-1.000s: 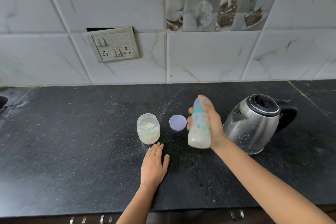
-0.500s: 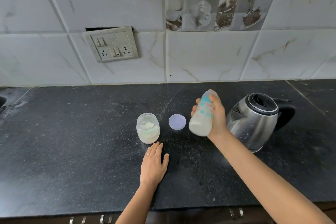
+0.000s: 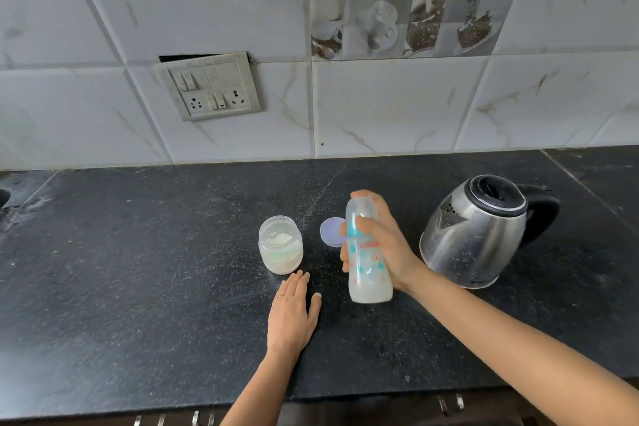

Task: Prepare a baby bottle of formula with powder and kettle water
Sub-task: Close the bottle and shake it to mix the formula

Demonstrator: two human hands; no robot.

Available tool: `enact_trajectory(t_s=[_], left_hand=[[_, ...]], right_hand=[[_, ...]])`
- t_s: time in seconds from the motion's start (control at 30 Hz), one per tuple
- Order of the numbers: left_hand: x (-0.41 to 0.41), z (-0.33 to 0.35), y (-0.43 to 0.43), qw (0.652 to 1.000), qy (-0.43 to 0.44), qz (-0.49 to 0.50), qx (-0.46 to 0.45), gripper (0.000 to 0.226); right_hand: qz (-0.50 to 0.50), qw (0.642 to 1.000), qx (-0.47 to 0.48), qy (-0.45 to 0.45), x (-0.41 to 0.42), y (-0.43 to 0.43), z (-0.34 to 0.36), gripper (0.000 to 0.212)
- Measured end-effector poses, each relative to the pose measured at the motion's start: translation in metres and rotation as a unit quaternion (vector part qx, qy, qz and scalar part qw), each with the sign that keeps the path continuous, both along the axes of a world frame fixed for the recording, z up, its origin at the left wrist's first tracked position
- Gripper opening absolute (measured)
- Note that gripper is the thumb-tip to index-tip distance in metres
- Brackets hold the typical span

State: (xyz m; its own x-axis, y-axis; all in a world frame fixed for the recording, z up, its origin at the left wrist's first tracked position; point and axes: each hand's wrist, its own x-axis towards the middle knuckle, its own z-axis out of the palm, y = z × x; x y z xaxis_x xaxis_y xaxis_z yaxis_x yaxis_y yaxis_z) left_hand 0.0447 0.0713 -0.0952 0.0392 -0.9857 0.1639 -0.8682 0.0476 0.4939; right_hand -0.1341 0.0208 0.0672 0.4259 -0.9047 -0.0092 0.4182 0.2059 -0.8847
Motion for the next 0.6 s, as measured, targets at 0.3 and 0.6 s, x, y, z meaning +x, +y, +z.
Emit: enact_trajectory(t_s=[0.3, 0.6], left_hand=[[0.000, 0.001, 0.001, 1.000, 0.004, -0.002, 0.003, 0.051], [-0.001, 0.004, 0.001, 1.000, 0.008, -0.003, 0.002, 0.051]], right_hand=[[-0.101, 0.982, 0.126, -0.100, 0.000, -0.019, 0.001, 0.034], [-0.163, 0.960, 0.162, -0.158, 0.004, -0.036, 0.009, 0.022]])
